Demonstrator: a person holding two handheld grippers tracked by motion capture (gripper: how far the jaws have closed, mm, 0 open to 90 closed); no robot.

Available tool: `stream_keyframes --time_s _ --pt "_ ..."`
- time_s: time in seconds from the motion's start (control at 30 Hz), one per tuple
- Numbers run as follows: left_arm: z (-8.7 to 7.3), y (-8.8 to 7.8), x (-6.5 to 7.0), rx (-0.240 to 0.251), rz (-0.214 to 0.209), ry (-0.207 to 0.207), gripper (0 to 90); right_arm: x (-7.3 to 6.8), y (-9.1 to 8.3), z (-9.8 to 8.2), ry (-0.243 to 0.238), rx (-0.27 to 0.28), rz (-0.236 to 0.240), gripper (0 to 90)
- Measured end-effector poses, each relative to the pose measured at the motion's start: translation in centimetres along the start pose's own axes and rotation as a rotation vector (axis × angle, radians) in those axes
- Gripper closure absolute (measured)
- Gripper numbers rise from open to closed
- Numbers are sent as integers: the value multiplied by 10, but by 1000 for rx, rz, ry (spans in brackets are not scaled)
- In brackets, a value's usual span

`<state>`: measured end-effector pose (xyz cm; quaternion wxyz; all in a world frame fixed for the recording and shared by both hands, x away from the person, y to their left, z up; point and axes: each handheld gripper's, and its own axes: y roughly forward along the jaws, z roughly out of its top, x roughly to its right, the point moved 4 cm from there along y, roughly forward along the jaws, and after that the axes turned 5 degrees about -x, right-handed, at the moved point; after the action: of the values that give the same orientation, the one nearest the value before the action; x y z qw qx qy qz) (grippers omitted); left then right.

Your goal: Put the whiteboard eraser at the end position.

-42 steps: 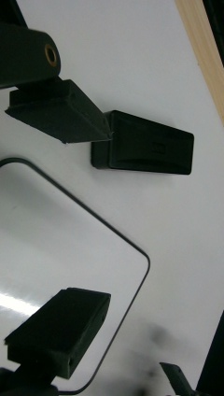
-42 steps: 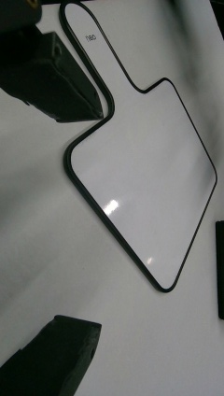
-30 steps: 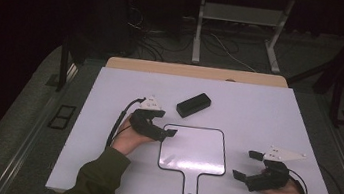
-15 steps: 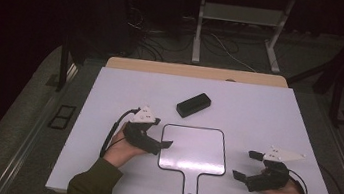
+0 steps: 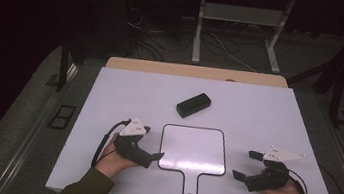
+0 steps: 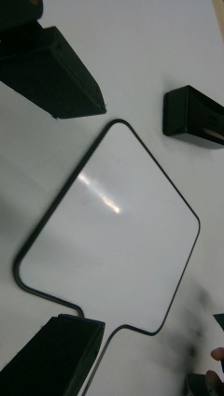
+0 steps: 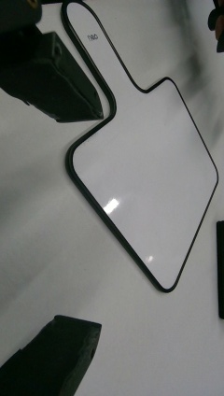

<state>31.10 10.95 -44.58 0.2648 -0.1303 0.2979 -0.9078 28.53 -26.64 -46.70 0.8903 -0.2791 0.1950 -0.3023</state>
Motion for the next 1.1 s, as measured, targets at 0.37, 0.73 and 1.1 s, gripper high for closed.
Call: stream_keyframes --time_s 0.37,0.73,1.1 --pt "-17 -13 -1 21 30 -21 0 0 0 0 1 -1 -2 0" --pt "-32 -13 -1 -25 34 -20 0 0 0 -1 2 -4 -4 0" --pt "-32 -12 -1 -26 23 -22 0 0 0 -1 4 -5 -7 0"
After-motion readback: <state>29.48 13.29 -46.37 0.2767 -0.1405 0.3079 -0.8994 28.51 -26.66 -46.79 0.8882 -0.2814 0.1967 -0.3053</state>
